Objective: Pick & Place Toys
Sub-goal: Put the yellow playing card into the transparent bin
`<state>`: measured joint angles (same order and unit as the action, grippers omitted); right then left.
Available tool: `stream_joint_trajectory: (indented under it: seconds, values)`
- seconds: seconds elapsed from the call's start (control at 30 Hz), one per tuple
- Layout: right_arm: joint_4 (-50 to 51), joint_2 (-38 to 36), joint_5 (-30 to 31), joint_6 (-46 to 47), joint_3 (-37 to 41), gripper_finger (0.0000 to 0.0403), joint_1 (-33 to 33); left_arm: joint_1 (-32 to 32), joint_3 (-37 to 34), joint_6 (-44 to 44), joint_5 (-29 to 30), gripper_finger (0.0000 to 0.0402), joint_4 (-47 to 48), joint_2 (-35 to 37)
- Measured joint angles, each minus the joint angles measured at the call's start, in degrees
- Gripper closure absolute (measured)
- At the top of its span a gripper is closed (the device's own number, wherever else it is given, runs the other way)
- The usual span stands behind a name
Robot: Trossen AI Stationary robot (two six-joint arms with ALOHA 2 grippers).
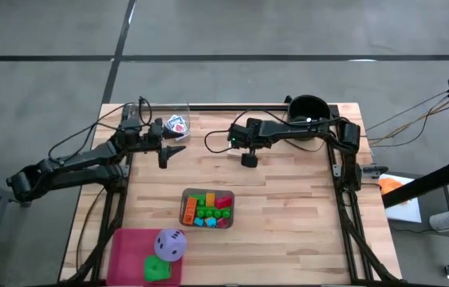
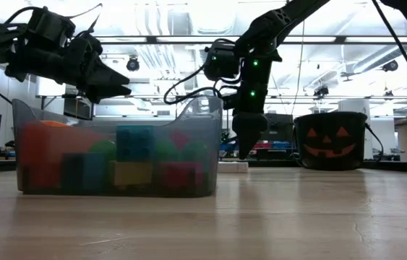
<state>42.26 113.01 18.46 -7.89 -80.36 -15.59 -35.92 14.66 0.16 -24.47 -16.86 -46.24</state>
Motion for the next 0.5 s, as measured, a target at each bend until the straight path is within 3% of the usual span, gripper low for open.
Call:
stream_joint_trajectory:
  seconds: [0.5]
  values:
    - [-1.6,1.8,-8.3,-2.1,0.0,0.0004,-1.4,0.0,0.0,0.0,0.0,0.0137,0.0,0.0]
